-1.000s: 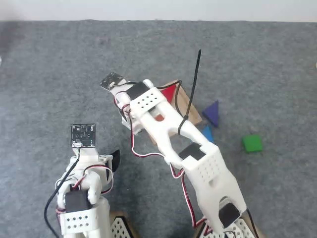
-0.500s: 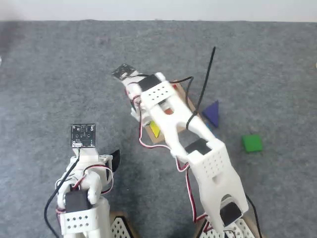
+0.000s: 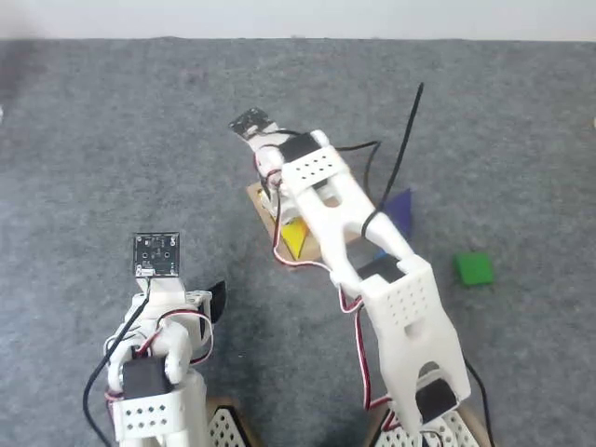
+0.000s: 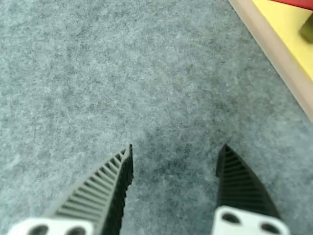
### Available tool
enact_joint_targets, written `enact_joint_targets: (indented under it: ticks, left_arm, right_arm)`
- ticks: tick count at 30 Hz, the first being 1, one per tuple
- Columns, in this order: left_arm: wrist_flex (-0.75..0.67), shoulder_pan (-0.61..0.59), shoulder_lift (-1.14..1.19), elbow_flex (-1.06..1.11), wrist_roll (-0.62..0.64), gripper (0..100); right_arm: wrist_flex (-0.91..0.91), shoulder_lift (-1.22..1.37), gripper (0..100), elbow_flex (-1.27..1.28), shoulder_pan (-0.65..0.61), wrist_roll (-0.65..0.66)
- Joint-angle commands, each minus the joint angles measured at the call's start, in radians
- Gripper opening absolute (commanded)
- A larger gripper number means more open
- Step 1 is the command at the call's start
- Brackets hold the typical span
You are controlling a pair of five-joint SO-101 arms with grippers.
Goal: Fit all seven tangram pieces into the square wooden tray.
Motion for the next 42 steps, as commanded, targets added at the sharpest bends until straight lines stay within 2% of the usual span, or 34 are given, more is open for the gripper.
enact_joint_targets:
  ticks: [1, 4, 11, 22, 26, 34, 42]
  left_arm:
    - [0.005, -0.002, -0.021, -0.022, 0.008, 27]
    - [0.005, -0.002, -0.021, -0.022, 0.008, 27]
    - [0.005, -0.002, -0.021, -0.022, 0.008, 27]
    - [0.005, -0.002, -0.021, -0.022, 0.008, 27]
    - [0.005, -0.002, -0.021, -0.022, 0.008, 27]
    - [0.005, -0.002, -0.021, -0.022, 0.008, 27]
    - [0.005, -0.002, -0.021, -0.022, 0.008, 27]
  right_arm:
    - [-0.025, -0.01, 36.1, -0.055, 0.051, 0.008]
    - [-0.01, -0.013, 34.4, -0.052, 0.059, 0.005]
    - [-0.008, -0.019, 20.7, -0.055, 0.053, 0.011]
    - [-0.013, -0.019, 18.4, -0.057, 0.101, 0.012]
    - [-0.008, -0.021, 12.9, -0.077, 0.119, 0.012]
    - [-0.004, -0.01, 13.1, -0.138, 0.189, 0.012]
    - [-0.024, -0.007, 16.3, -0.133, 0.185, 0.008]
